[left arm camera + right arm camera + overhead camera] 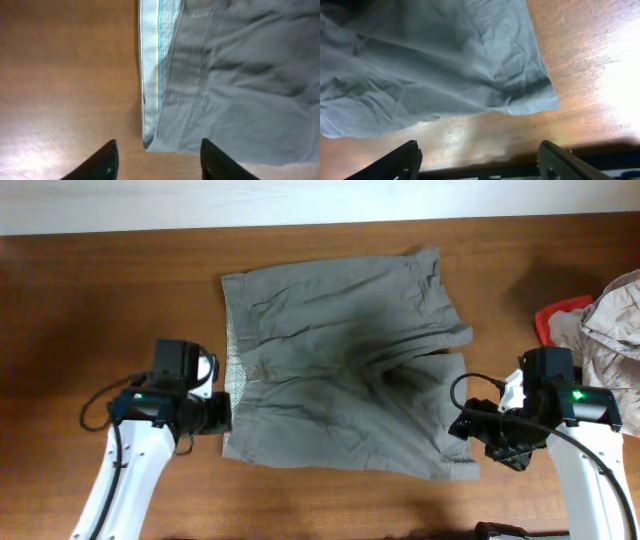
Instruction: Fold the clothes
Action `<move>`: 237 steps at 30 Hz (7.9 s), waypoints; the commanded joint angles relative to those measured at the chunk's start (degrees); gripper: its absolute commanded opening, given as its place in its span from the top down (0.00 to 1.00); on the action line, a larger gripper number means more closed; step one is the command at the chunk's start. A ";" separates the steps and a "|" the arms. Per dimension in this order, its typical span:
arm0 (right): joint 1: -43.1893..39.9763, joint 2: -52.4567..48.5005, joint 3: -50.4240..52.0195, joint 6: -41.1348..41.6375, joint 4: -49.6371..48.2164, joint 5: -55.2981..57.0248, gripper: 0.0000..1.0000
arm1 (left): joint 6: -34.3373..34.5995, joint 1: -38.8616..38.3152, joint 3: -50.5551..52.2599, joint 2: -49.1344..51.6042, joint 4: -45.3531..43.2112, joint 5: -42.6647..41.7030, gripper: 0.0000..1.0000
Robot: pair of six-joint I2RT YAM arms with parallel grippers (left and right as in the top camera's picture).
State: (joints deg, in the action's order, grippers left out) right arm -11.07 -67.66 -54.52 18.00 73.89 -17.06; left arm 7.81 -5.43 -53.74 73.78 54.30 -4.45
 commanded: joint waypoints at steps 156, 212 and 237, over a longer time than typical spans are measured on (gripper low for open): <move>-0.26 -21.64 7.69 -16.87 -46.86 -12.44 0.33 | -1.42 4.37 -9.09 17.55 -23.61 18.71 0.73; 8.63 -3.17 18.03 4.02 -17.40 -10.75 0.22 | 17.49 4.55 14.36 6.14 -5.55 -6.32 0.22; 12.83 -3.15 11.39 10.80 -17.16 4.22 0.96 | 18.25 4.55 17.79 6.14 -7.91 -8.48 1.00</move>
State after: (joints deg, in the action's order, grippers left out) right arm 1.48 -70.91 -37.08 29.56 54.02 -23.44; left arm 26.20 -1.15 -36.32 79.75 45.91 -11.86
